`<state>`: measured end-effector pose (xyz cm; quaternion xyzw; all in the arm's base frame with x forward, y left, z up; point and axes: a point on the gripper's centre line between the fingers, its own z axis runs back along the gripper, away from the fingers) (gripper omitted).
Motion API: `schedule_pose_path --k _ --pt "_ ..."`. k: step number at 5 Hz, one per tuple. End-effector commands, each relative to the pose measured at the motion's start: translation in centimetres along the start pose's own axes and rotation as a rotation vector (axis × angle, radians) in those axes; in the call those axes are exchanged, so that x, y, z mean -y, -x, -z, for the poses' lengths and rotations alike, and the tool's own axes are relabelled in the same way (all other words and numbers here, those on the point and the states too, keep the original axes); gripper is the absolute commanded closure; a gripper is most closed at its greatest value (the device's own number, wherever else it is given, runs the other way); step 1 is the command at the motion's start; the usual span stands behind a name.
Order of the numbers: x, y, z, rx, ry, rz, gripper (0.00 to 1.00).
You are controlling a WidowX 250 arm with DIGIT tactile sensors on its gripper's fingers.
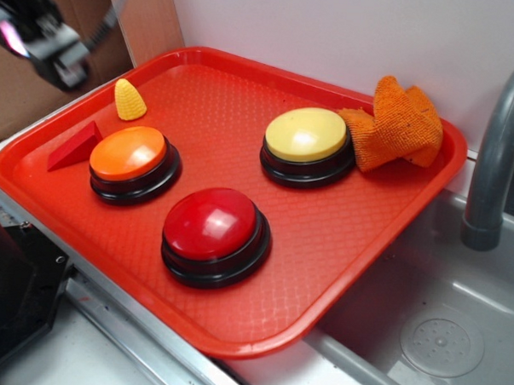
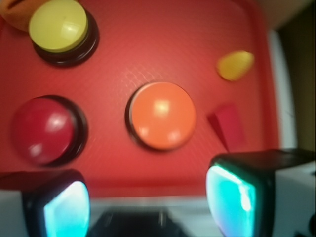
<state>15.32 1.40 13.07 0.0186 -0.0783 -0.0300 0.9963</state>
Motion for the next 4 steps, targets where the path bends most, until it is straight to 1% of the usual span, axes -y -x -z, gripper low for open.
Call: schedule_pose_path --k 1,2,4 --pt "-2.7 -2.9 6.2 0.029 0.041 -0.017 0.0" --pt "-1.9 -2.8 8.2 -0.008 0.053 -0.032 0.0" --pt "-1.7 -3.2 10.0 -0.085 0.028 -0.033 0.0"
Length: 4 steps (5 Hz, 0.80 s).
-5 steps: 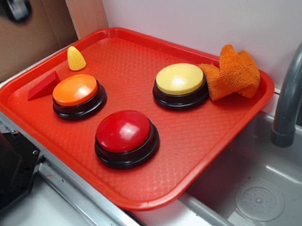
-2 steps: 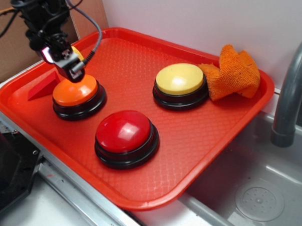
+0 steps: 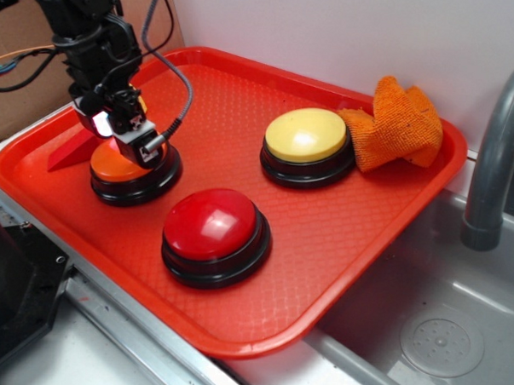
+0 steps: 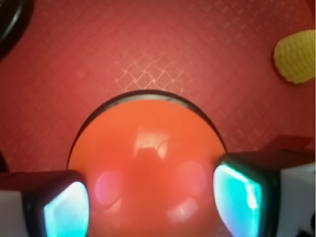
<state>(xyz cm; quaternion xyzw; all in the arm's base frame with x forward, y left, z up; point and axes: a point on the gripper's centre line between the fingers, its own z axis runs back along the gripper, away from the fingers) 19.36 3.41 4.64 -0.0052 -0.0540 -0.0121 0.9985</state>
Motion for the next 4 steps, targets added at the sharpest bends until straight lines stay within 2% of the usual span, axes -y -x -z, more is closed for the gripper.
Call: schedule_pose_path --k 1,2,3,4 --pt "0.2 -0.6 0.6 -0.032 -0.021 0.008 0.0" --pt "0.0 -0.2 -2.1 -0.002 -0.032 0.024 0.0" --pt "-0.2 0.0 -5.6 0.004 -0.017 -0.015 0.0" --pt "-0.5 0.3 -7.2 -0.005 -0.013 -0.09 0.0"
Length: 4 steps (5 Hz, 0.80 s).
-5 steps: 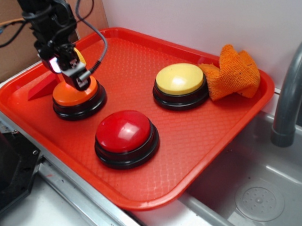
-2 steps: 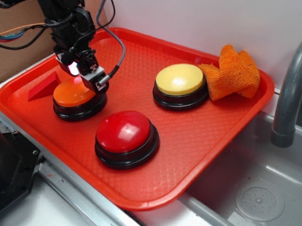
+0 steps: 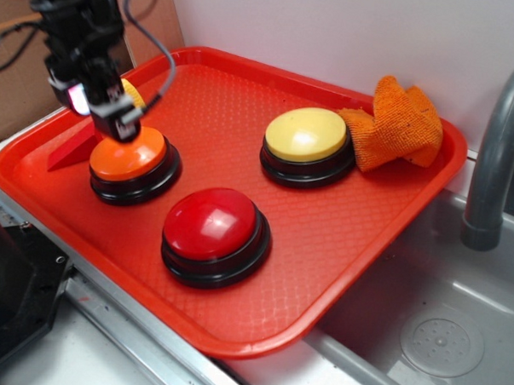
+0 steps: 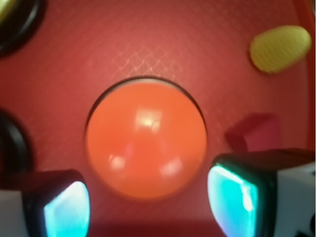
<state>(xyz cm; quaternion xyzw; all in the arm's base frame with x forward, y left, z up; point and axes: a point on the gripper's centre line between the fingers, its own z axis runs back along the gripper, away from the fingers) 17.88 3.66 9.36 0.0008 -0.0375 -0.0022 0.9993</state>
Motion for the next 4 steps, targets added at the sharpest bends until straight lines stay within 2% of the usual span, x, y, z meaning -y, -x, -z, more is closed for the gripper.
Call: schedule_pose_path --k 1,4 --pt "-0.8 -0.3 -3.2 0.022 -0.001 -0.121 0.0" --pt "-1.1 -0.6 -5.0 0.017 -0.001 -0.171 0.0"
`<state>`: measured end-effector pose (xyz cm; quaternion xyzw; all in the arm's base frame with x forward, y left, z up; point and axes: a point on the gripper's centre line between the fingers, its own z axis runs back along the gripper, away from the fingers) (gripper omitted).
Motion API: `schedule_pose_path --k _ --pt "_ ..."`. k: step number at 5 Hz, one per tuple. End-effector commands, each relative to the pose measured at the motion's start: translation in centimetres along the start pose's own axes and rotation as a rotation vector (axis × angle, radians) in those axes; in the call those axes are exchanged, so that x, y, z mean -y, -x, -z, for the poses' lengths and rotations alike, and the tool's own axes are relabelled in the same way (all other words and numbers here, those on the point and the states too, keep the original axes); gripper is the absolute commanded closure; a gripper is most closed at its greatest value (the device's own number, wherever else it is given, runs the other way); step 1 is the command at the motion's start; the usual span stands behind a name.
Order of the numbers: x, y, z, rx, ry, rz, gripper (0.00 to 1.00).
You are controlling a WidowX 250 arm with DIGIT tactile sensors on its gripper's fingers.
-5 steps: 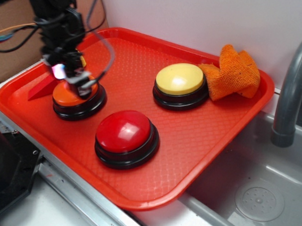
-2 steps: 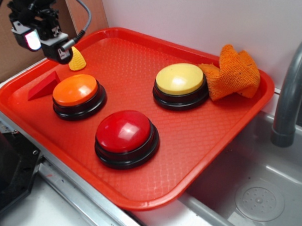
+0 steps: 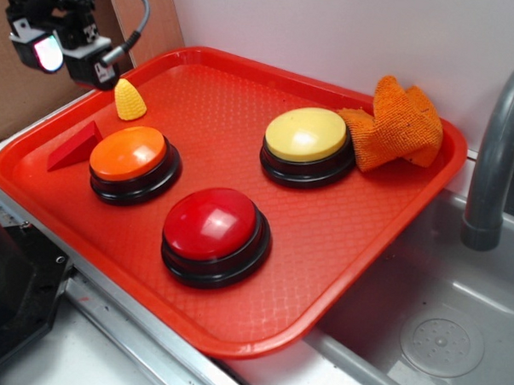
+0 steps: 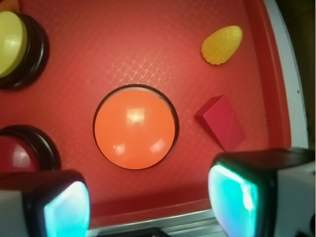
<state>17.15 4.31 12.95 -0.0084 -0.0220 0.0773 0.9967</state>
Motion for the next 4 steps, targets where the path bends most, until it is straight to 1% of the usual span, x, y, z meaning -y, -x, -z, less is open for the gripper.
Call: schedule_pose_path --k 1,2,3,4 --pt "-0.8 -1.1 -1.8 0.045 -0.018 -0.027 0.0" --pt "-0.8 -1.2 -2.2 0.045 -0.023 -0.031 0.0" --pt "-0.4 -1.1 -3.2 0.063 -0.04 -0.023 0.0" --pt "-0.6 -0.8 -3.8 0.09 -0.041 -0.025 0.0"
